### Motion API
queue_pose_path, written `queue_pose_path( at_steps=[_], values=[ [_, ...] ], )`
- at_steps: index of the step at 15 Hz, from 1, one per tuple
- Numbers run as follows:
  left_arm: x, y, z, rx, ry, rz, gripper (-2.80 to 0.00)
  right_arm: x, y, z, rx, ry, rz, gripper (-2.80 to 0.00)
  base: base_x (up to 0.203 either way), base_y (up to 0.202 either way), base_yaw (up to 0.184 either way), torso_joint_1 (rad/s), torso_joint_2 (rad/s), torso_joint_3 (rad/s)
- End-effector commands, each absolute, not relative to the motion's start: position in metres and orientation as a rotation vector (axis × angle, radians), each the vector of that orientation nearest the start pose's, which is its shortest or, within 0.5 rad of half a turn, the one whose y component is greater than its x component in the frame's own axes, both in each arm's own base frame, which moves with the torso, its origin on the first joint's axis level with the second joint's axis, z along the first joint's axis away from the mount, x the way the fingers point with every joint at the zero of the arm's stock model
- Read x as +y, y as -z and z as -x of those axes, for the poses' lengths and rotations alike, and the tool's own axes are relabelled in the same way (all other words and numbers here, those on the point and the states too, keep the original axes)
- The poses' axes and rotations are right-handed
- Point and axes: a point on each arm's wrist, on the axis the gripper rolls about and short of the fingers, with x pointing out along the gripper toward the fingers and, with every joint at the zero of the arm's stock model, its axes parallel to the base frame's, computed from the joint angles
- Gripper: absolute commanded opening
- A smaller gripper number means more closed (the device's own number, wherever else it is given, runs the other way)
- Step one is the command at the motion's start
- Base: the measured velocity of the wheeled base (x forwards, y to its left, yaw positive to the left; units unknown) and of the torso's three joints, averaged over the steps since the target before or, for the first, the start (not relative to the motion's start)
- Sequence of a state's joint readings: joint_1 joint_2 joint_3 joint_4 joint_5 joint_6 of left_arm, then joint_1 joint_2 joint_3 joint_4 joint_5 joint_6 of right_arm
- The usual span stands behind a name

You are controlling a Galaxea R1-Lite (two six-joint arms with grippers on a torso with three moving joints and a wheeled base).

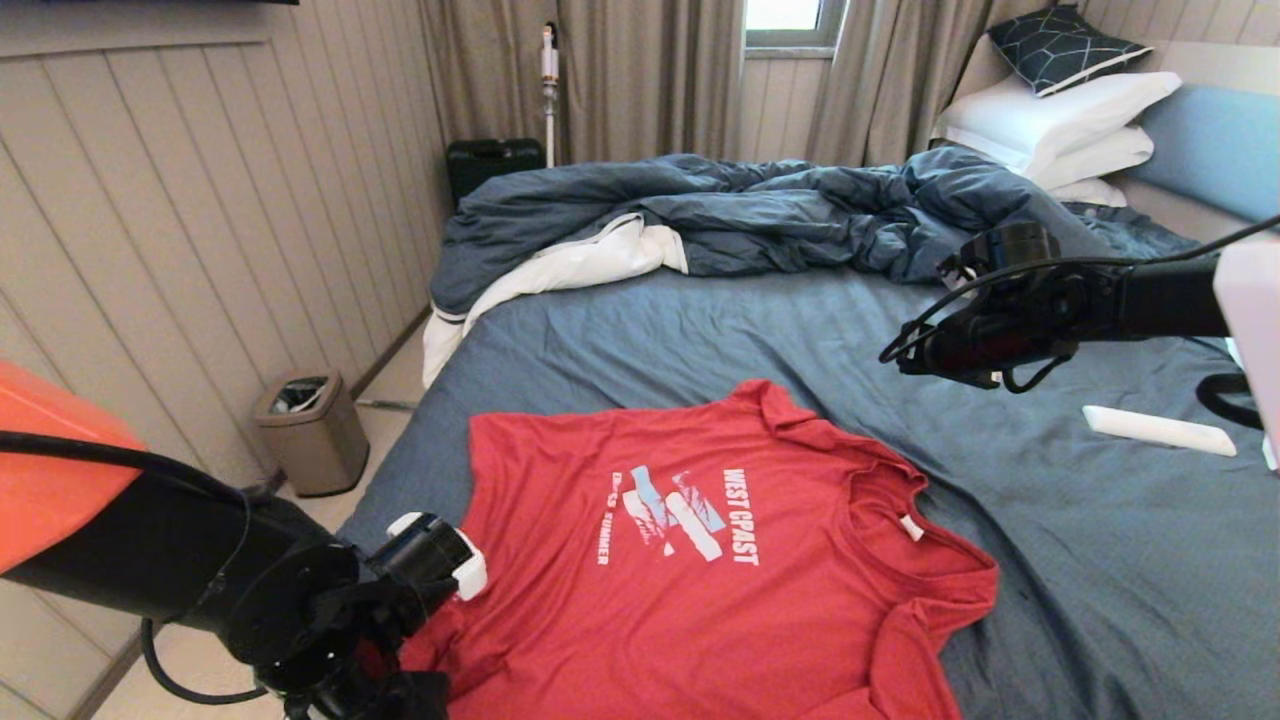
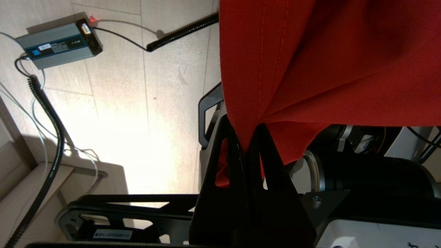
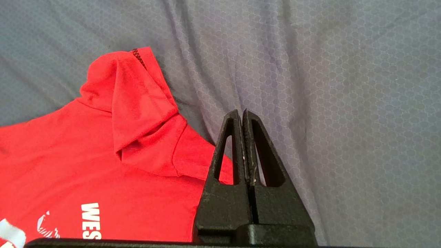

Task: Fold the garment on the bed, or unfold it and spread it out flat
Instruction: Unford the red T-shirt

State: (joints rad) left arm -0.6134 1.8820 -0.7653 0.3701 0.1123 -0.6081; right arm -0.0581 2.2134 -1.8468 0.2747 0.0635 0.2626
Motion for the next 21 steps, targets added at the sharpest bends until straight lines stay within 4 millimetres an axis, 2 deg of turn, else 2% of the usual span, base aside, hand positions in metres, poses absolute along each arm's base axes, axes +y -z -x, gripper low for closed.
queue_pose_path(
  at_steps=[1,6,7,10,15,16,21],
  values=[
    [-0.135,-0.057,-0.196,1.449,-0.043,-0.039,-2.8,-0.025,-0.186,-0.451,0.641,0.079,-0.294,-2.8,0.0,0.0,0.0,0.0,0.0,0.0],
    [-0.142,-0.063,-0.205,1.321,0.005,0.017,-2.8,-0.025,-0.185,-0.451,0.643,0.077,-0.292,-2.8,0.0,0.0,0.0,0.0,0.0,0.0],
    [-0.142,-0.063,-0.206,1.32,0.007,0.019,0.0,-0.025,-0.186,-0.452,0.641,0.077,-0.292,-2.8,0.0,0.0,0.0,0.0,0.0,0.0],
    [-0.147,-0.069,-0.211,1.29,0.03,0.04,0.0,-0.025,-0.187,-0.452,0.639,0.077,-0.293,-2.8,0.0,0.0,0.0,0.0,0.0,0.0],
    [-0.156,-0.105,-0.226,1.132,0.098,0.136,0.0,-0.025,-0.188,-0.45,0.638,0.075,-0.294,-2.8,0.0,0.0,0.0,0.0,0.0,0.0],
    [-0.157,-0.113,-0.231,1.101,0.103,0.157,-2.8,-0.023,-0.188,-0.449,0.642,0.072,-0.29,-2.8,0.0,0.0,0.0,0.0,0.0,0.0],
    [-0.171,-0.155,-0.258,0.94,0.151,0.26,-2.8,-0.018,-0.182,-0.451,0.66,0.063,-0.285,-2.8,0.0,0.0,0.0,0.0,0.0,0.0]
  ],
)
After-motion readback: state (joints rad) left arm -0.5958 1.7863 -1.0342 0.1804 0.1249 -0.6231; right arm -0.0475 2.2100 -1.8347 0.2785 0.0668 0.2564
